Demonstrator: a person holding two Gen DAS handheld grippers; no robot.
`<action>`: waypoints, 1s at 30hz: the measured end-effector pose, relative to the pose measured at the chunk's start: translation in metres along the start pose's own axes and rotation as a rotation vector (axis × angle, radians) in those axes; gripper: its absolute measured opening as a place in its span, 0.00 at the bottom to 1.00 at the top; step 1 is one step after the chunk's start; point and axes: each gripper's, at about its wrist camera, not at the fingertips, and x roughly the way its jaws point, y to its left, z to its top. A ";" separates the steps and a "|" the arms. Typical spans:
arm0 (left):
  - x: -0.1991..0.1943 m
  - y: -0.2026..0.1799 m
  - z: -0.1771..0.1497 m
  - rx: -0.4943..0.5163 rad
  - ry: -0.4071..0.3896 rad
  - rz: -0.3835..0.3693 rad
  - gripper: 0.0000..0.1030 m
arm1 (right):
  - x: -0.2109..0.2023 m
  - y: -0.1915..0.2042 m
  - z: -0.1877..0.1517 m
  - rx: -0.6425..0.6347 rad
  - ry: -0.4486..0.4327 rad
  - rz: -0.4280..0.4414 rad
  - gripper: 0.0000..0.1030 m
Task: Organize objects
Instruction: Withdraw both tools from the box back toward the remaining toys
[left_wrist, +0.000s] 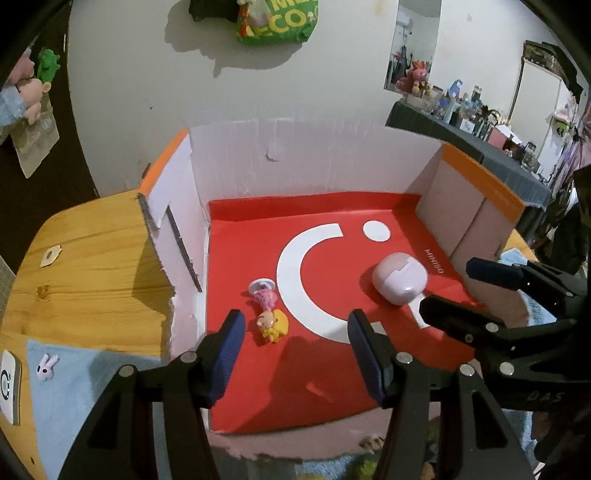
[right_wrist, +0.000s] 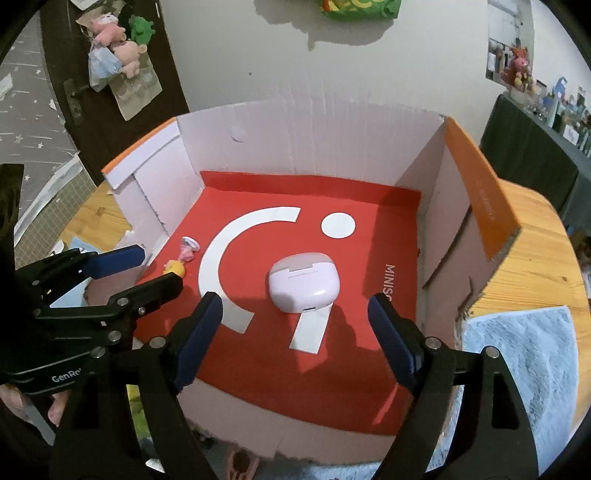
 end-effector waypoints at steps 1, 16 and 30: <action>-0.003 0.000 -0.001 -0.002 -0.009 -0.002 0.64 | -0.002 0.002 0.000 -0.003 -0.004 -0.001 0.81; -0.049 0.001 -0.019 -0.014 -0.118 0.060 0.89 | -0.050 0.016 -0.018 -0.015 -0.115 -0.004 0.97; -0.079 0.001 -0.043 -0.021 -0.171 0.063 1.00 | -0.082 0.029 -0.044 -0.043 -0.226 -0.001 1.00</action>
